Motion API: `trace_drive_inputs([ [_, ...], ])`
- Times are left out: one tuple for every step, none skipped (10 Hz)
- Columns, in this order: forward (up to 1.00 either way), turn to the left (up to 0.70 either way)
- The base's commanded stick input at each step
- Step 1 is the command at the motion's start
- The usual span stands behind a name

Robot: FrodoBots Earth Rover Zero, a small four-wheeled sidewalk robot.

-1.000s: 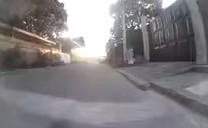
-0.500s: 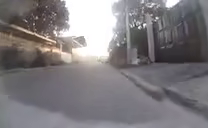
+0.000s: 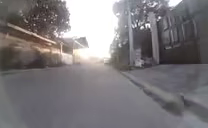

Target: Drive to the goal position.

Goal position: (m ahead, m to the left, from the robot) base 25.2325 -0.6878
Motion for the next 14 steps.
trace_drive_inputs([
  [1.0, 0.01],
  [1.0, 0.01],
  [1.0, 0.01],
  [1.0, 0.01],
  [1.0, 0.01],
  [1.0, 0.01],
  [1.0, 0.01],
  [1.0, 0.01],
  [1.0, 0.01],
  [1.0, 0.01],
  [1.0, 0.01],
  [1.0, 0.01],
  [1.0, 0.01],
  [1.0, 0.01],
])
